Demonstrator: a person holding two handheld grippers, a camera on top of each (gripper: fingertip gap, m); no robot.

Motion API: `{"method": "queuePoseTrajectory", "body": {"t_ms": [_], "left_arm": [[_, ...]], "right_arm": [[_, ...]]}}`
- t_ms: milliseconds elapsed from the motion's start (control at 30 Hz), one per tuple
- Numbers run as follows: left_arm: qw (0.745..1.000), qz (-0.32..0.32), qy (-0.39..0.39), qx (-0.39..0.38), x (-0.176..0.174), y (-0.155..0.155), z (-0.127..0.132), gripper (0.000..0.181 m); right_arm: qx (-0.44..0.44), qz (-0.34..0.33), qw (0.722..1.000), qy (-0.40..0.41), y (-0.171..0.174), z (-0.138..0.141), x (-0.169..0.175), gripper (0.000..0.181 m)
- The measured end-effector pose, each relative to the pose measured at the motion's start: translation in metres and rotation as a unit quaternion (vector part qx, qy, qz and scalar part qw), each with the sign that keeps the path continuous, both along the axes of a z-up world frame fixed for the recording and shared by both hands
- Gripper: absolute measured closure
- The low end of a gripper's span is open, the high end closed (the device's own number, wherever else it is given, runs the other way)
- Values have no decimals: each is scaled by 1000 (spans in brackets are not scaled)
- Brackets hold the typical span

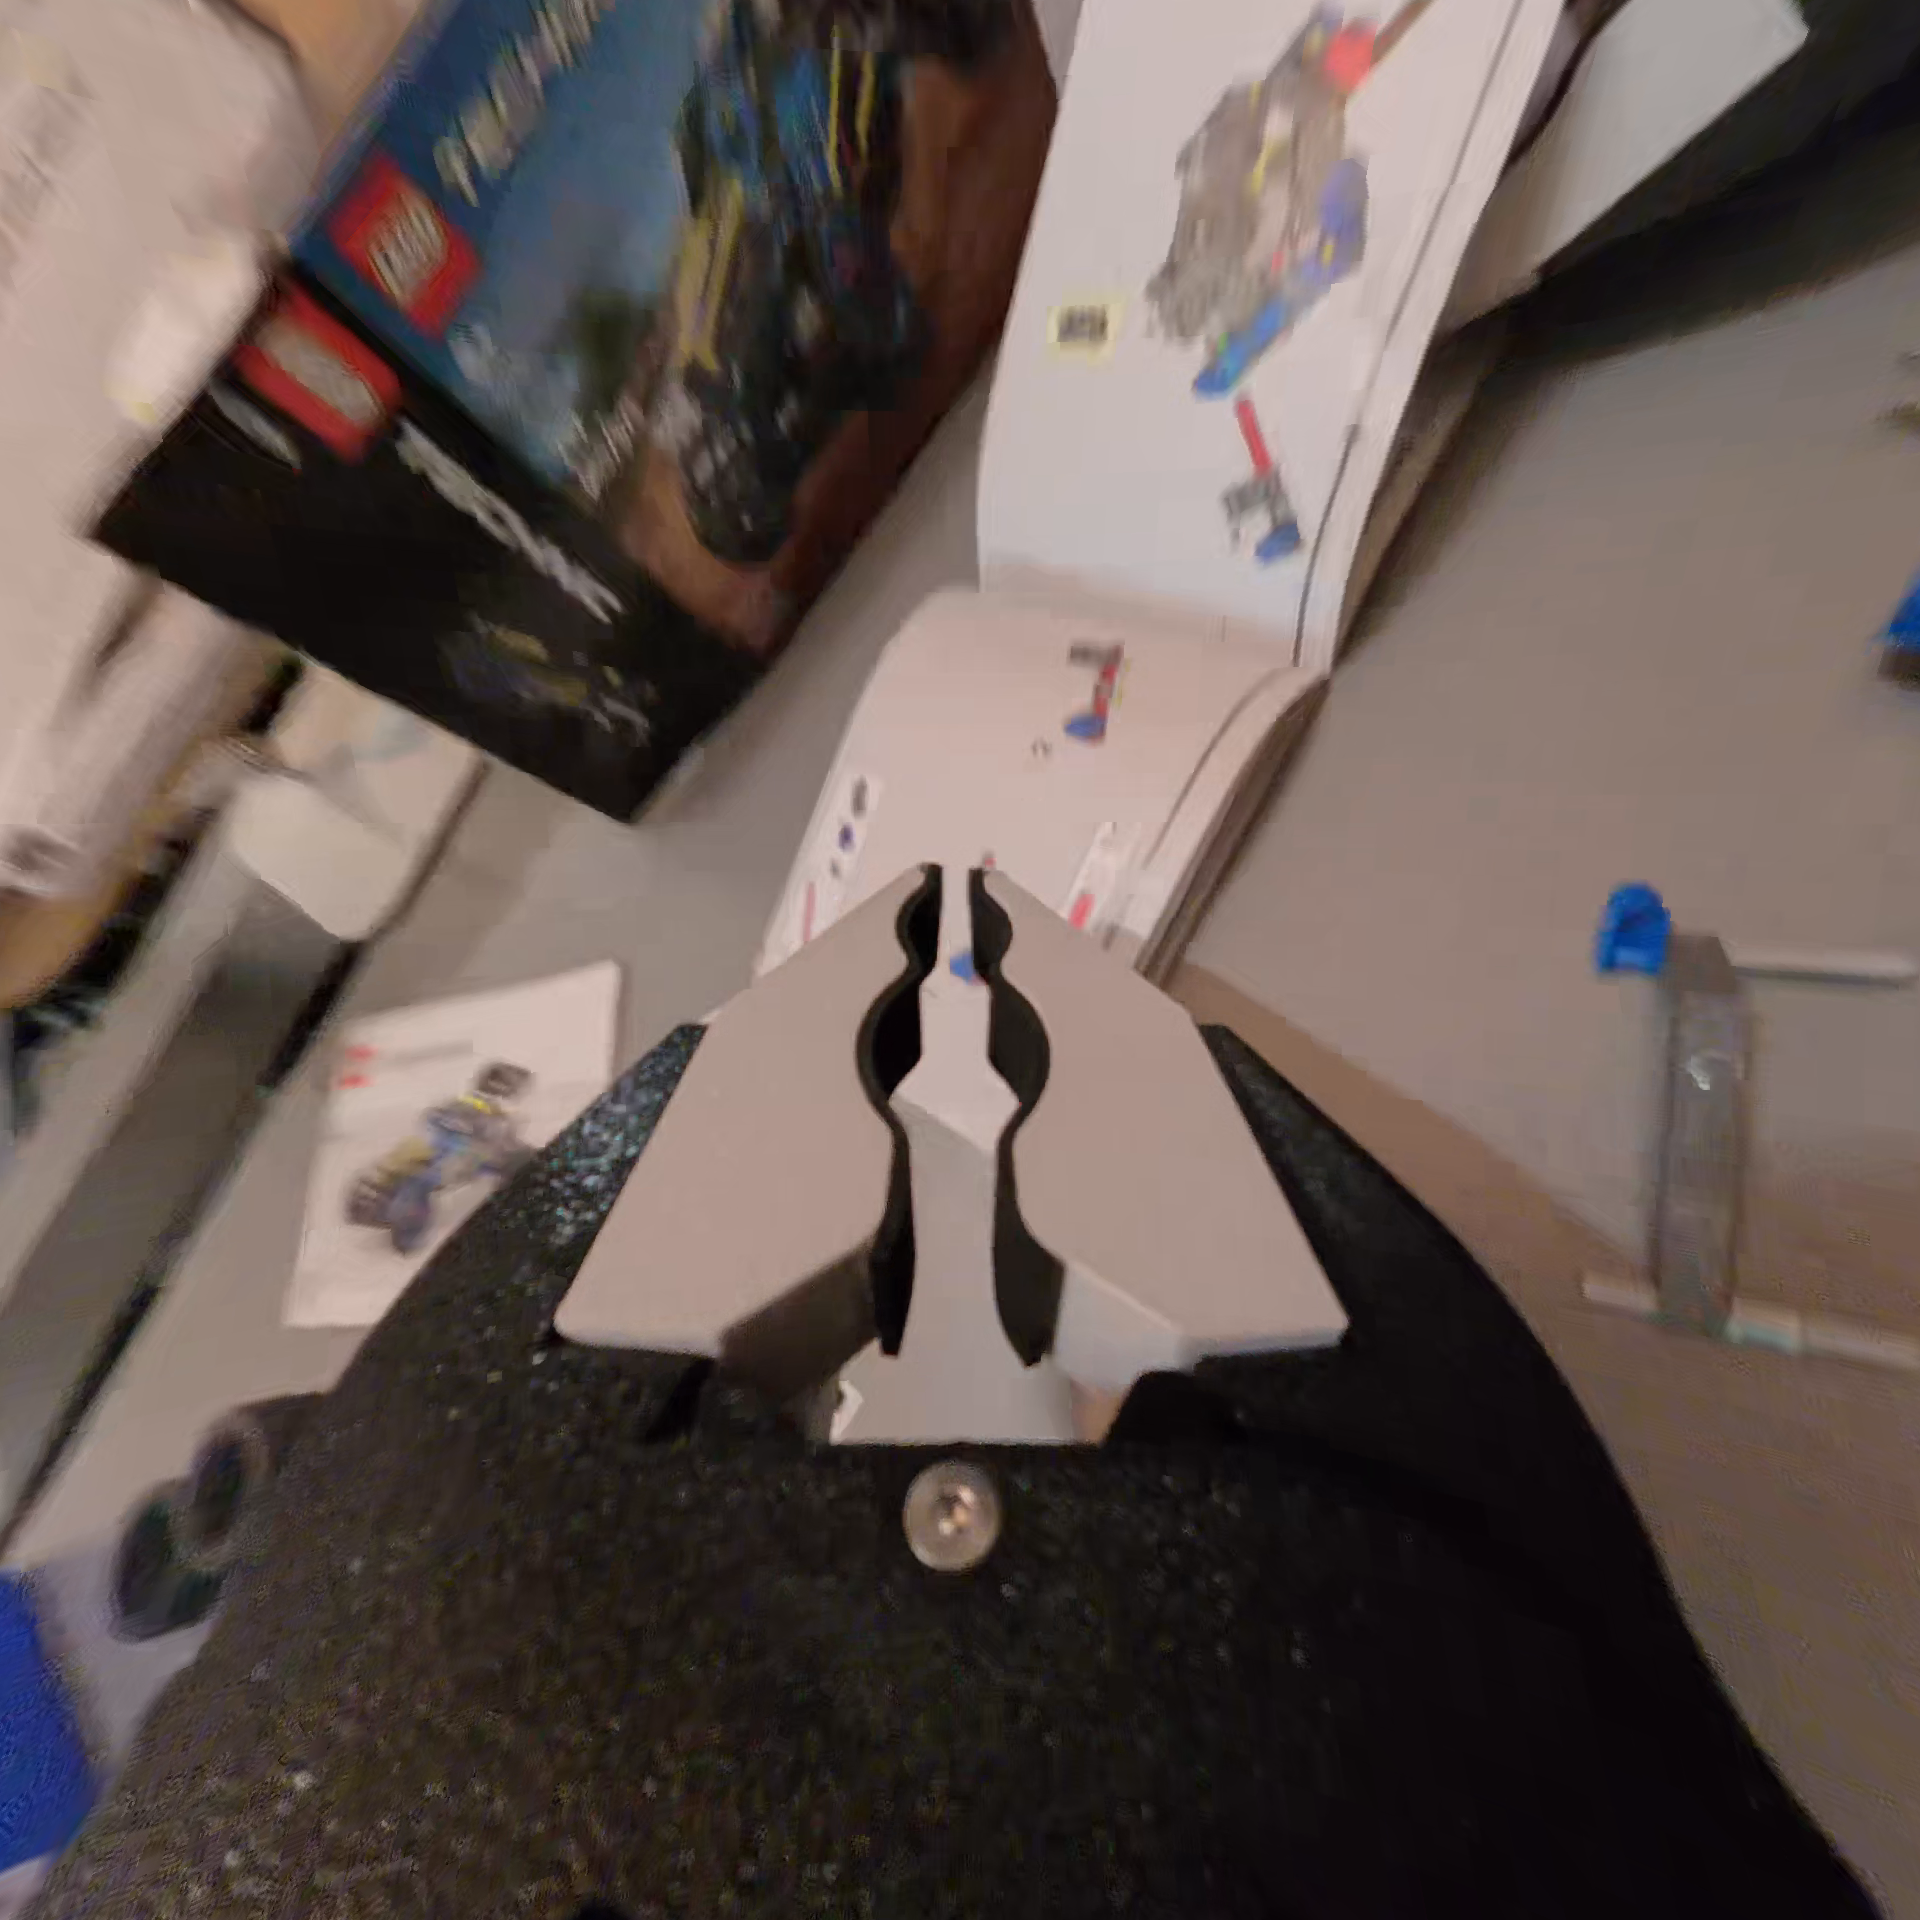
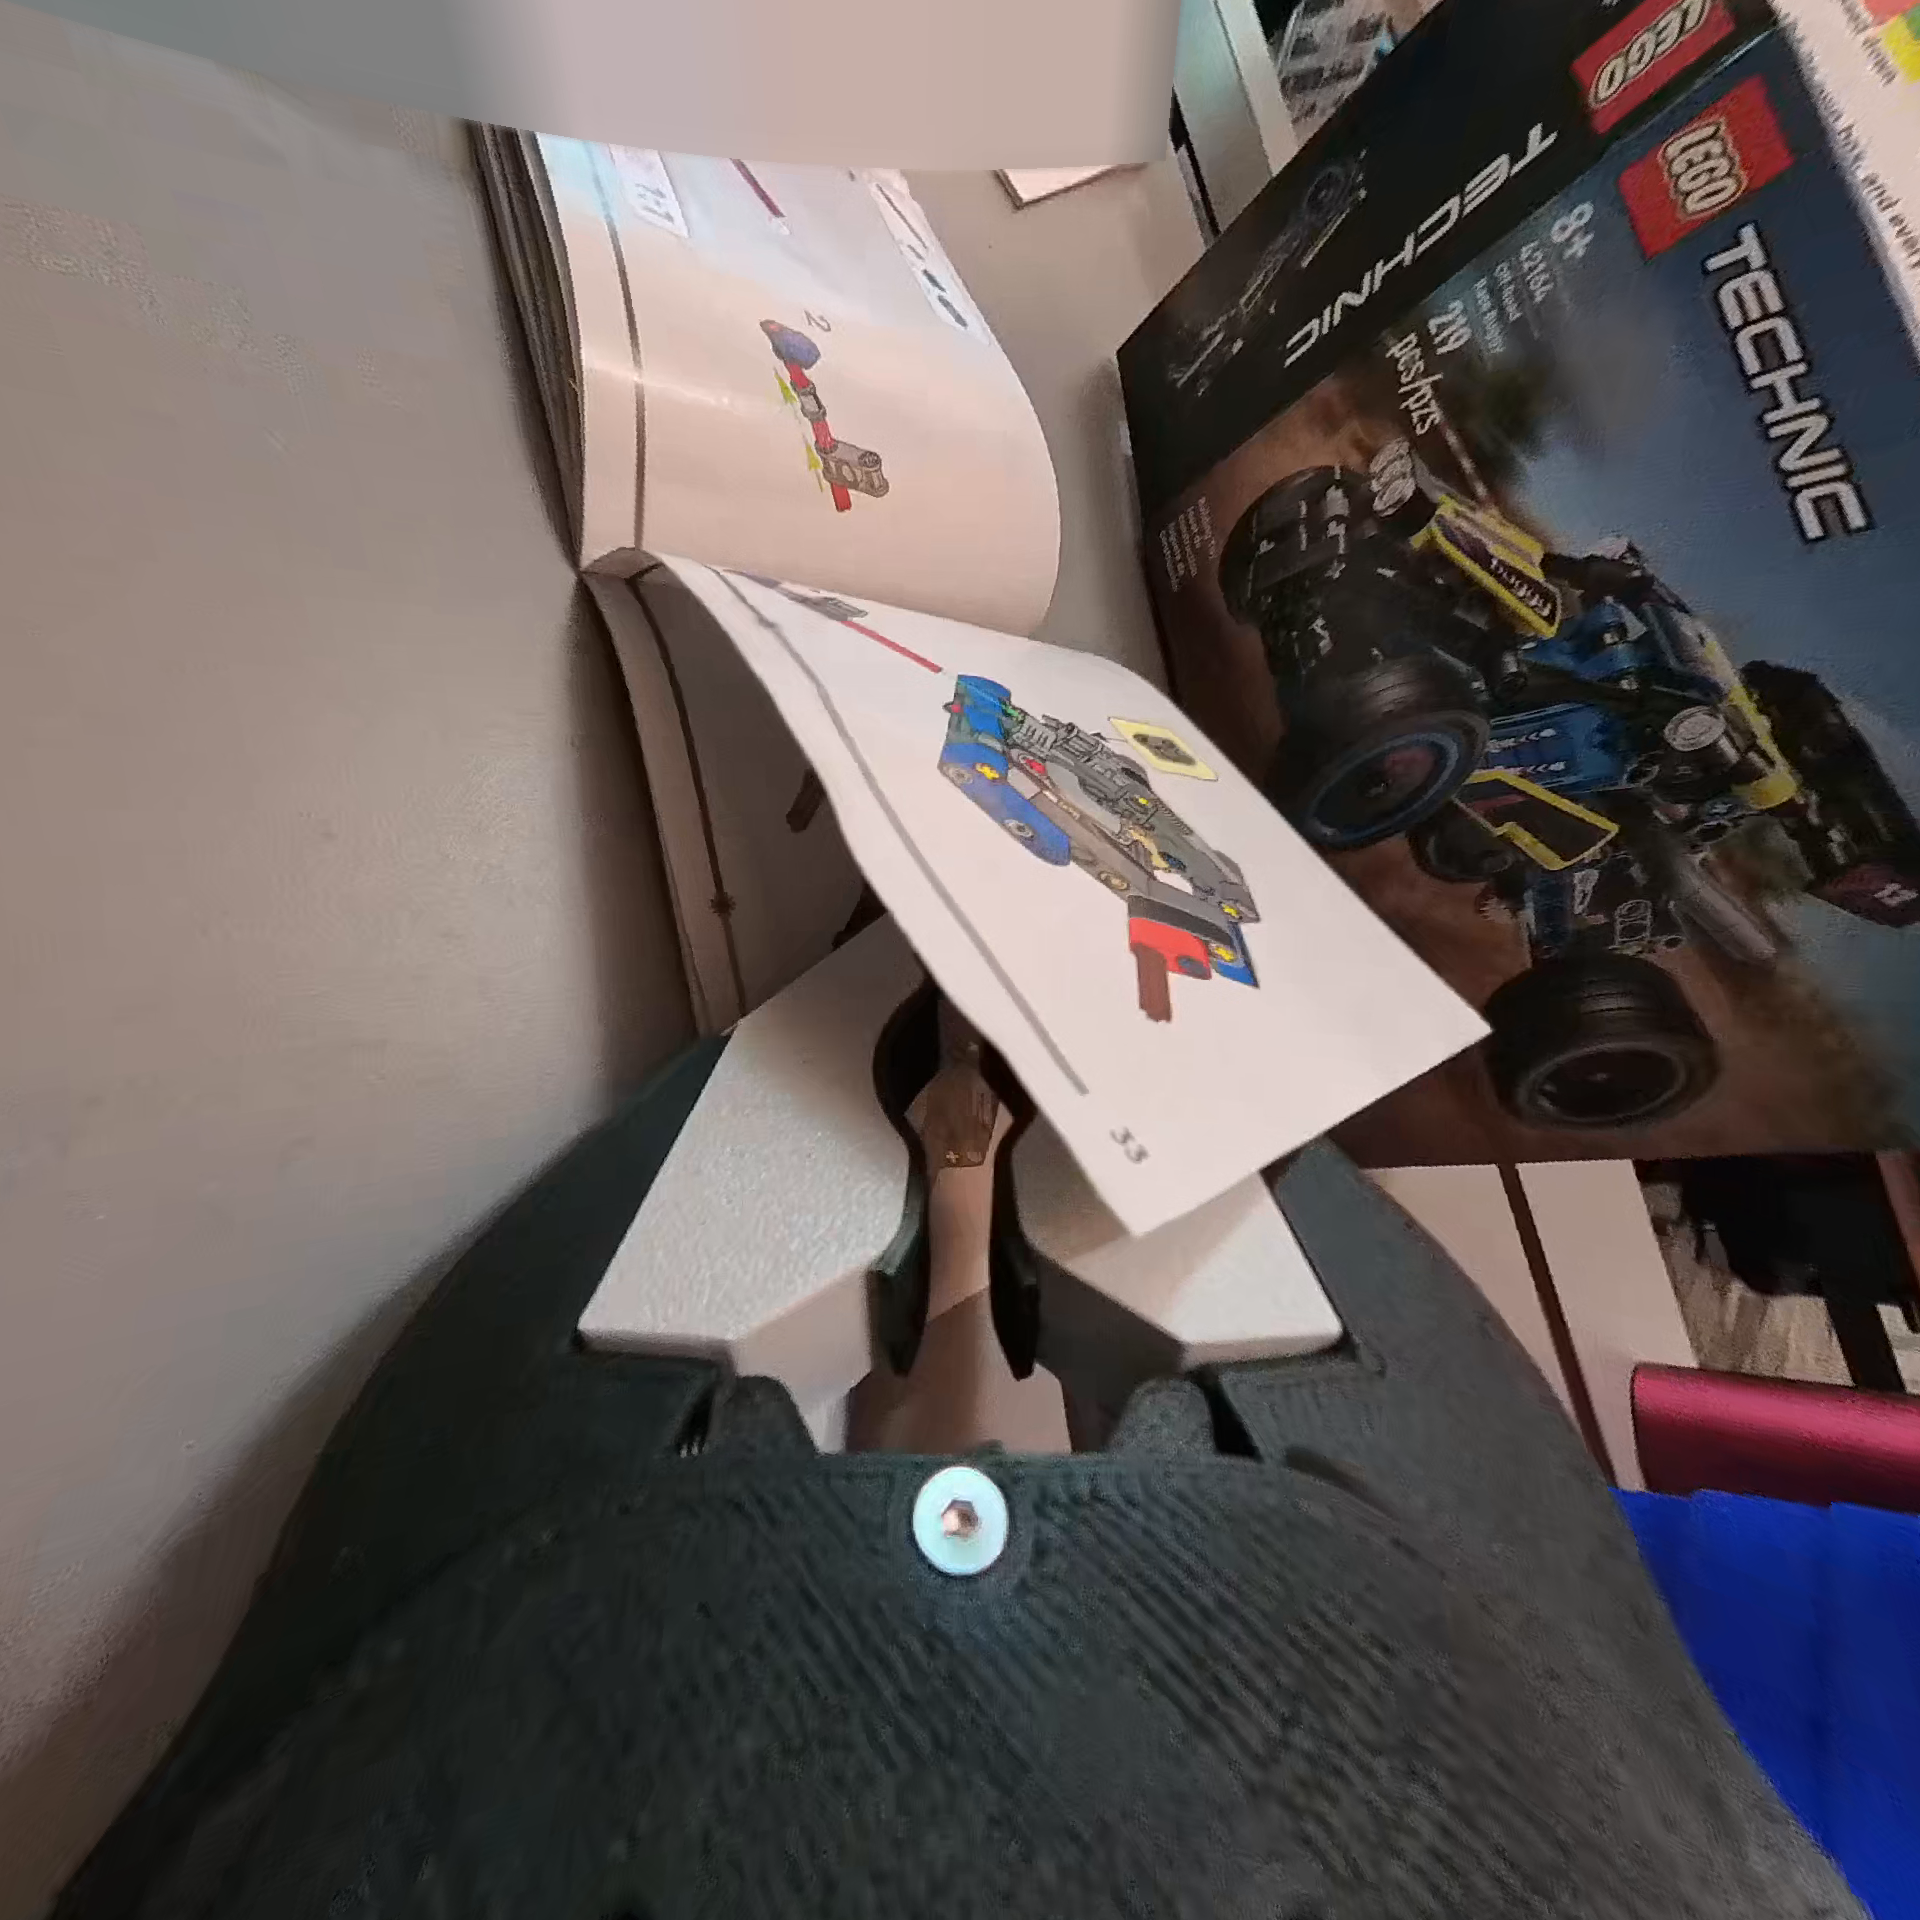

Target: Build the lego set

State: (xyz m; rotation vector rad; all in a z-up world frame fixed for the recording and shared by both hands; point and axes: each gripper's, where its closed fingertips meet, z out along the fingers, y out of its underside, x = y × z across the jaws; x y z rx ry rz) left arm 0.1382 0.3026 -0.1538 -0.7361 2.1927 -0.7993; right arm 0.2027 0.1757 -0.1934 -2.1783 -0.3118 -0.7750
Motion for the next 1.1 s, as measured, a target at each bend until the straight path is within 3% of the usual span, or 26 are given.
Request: {"method": "queuePoseTrajectory", "body": {"t_ms": [133, 267, 333, 433, 700, 1100], "left_arm": [[993, -54, 101, -39, -17, -5, -30, 150], [986, -94, 135, -24, -24, -13, -43, 147], [985, -98, 141, -12, -22, -13, -47, 158], [986, -100, 133, -12, -19, -14, -42, 181], [986, -112, 125, -15, -22, -20, -30, 181], [994, -92, -26, 51, -1, -33, 11, 181]], "right_arm": [[-26, 15, 999, -36, 1, -3, -3, 181], [-48, 23, 996, -76, 1, -5, -5, 181], [-45, 24, 995, -83, 1, -5, -5, 181], [-33, 29, 996, -75, 1, -3, -6, 181], [-3, 26, 998, -48, 1, 1, -5, 181], [0, -37, 995, 91, -42, 7, 5, 173]]}}
